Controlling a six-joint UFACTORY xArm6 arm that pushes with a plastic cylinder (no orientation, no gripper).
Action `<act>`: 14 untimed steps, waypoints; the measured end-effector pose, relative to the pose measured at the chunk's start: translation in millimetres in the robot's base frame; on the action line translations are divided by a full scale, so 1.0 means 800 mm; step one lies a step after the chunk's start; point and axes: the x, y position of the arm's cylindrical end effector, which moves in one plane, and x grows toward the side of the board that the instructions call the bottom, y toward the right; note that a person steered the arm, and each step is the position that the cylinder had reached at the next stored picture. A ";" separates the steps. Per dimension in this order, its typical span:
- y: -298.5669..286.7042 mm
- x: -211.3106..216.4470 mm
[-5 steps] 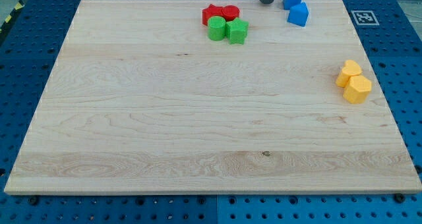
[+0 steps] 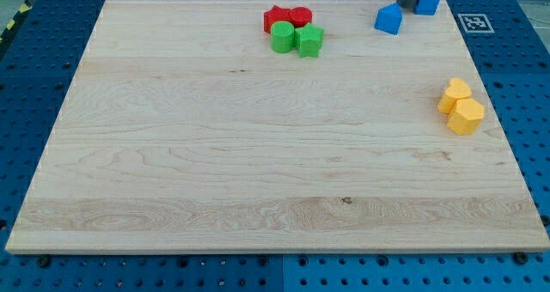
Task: Place the blue triangle left to the yellow blocks
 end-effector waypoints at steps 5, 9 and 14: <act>-0.011 0.004; -0.011 -0.011; -0.014 -0.027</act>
